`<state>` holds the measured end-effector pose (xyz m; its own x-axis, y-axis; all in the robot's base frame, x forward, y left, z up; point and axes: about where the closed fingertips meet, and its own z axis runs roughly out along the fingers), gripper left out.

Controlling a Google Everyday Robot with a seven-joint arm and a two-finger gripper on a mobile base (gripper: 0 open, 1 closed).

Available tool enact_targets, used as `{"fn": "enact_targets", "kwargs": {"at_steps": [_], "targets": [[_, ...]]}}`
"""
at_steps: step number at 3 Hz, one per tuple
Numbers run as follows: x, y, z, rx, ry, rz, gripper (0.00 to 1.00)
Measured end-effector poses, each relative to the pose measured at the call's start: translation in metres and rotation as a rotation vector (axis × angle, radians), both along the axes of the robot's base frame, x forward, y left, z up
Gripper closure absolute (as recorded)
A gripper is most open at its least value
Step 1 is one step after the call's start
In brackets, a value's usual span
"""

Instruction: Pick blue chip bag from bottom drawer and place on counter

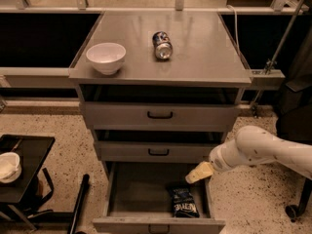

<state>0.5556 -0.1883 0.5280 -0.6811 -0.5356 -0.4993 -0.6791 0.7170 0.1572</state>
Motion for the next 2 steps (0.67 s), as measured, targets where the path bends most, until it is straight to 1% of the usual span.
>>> {"fn": "enact_targets", "kwargs": {"at_steps": [1,2], "targets": [[-0.008,0.005,-0.071,0.046,0.153,0.053,0.00],[-0.017,0.011,-0.118,0.070,0.266,0.091,0.00]]}}
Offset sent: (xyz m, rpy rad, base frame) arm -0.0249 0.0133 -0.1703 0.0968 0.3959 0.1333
